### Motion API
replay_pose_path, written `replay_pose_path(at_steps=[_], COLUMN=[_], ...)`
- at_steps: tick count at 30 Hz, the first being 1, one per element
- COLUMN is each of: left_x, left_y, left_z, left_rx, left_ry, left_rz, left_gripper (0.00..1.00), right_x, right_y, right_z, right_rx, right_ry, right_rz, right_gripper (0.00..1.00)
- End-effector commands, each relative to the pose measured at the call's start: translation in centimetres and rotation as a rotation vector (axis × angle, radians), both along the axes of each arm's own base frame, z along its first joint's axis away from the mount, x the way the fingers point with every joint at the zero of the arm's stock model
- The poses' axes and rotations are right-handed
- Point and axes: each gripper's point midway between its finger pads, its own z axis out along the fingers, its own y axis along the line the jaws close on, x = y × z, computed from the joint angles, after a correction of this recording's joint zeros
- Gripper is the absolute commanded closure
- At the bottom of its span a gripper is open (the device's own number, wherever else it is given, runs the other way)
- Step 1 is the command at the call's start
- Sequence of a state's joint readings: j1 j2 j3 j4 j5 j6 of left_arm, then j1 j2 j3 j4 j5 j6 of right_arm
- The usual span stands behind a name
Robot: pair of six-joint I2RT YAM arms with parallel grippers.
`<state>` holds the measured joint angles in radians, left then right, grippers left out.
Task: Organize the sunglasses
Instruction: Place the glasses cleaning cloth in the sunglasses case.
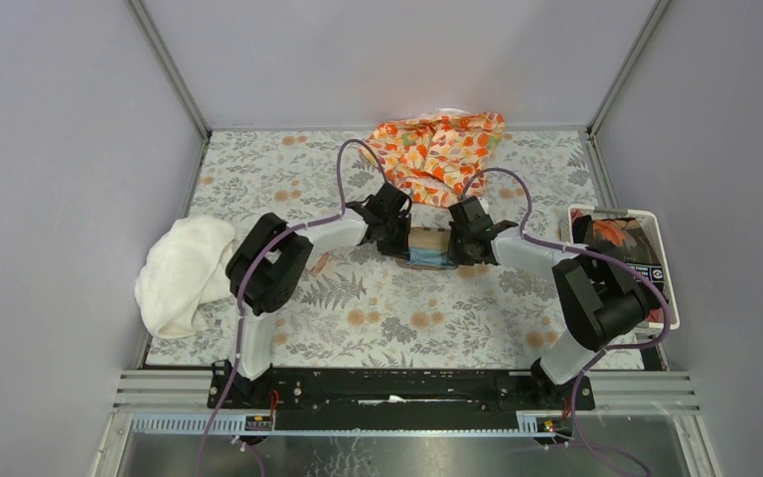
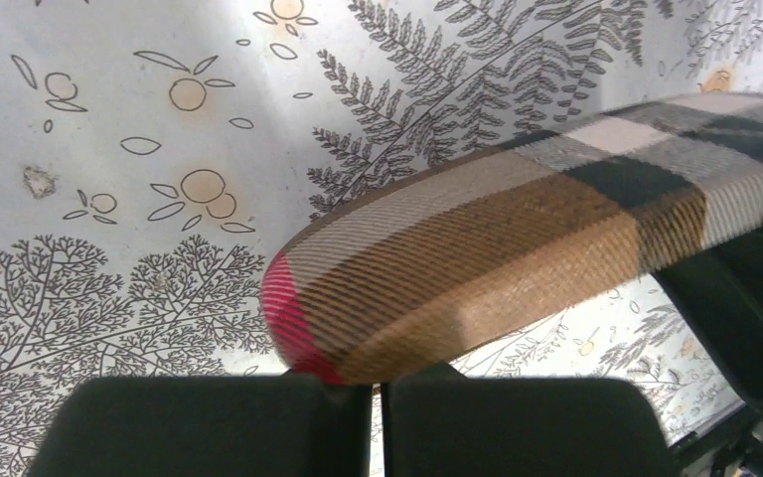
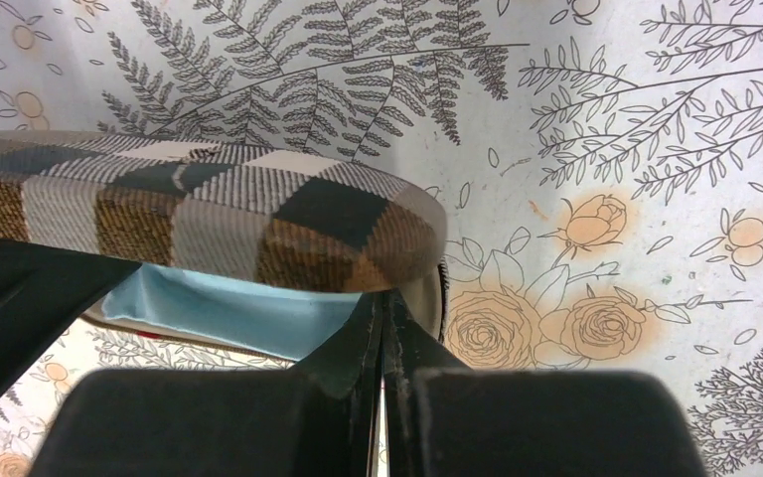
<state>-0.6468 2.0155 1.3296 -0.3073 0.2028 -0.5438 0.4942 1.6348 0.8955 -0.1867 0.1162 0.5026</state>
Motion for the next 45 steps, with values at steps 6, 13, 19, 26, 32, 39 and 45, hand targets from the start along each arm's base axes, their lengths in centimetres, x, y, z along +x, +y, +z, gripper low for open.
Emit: replay_pose_path(at_steps=[6,13,19,26,32,39,45], left_x=[-0.2,-0.5,-1.1,-0.2,-1.1,-1.5,-1.8], left_y=[1.3,1.6,1.8,1.6,1.8,2.5,1.6], left_z=[-2.3,-1.7,-2.2,-0.6,-1.0,-0.7,0.7], left_rx=[0.071,0.069,0.061,0.057,0.061,0.081,0.021], left_ry=[0.034,0.019,0.048,0.015,0.058,0.052,0.054], left_rz=[-0.004,-0.027,-0.050,-0.065,-0.087,-0.058,-0.071], left_gripper=[1.00,1.00,1.00,1.00,1.00,0.84,0.77], right_x=[0.4,0.9,0.9,0.6,0.5,0.2,0.2], right_y=[-1.9,-1.8,-1.9,-1.6,-0.9,-0.1,-0.2], right_z=[-1.2,-0.4,-0.9,-1.4,-1.3,-0.9,0.1], right_rx=[-0.093,-0.091,-0.105,-0.099,-0.066,-0.007,-0.002], right_ry=[-0.019,-0.063,-0.062,-0.060,-0.064,-0.064,-0.077], right_rz=[-0.030,-0.007,0.008,0.061,0.082,0.087,0.072], right_gripper=[1.00,1.00,1.00,1.00,1.00,1.00,0.85])
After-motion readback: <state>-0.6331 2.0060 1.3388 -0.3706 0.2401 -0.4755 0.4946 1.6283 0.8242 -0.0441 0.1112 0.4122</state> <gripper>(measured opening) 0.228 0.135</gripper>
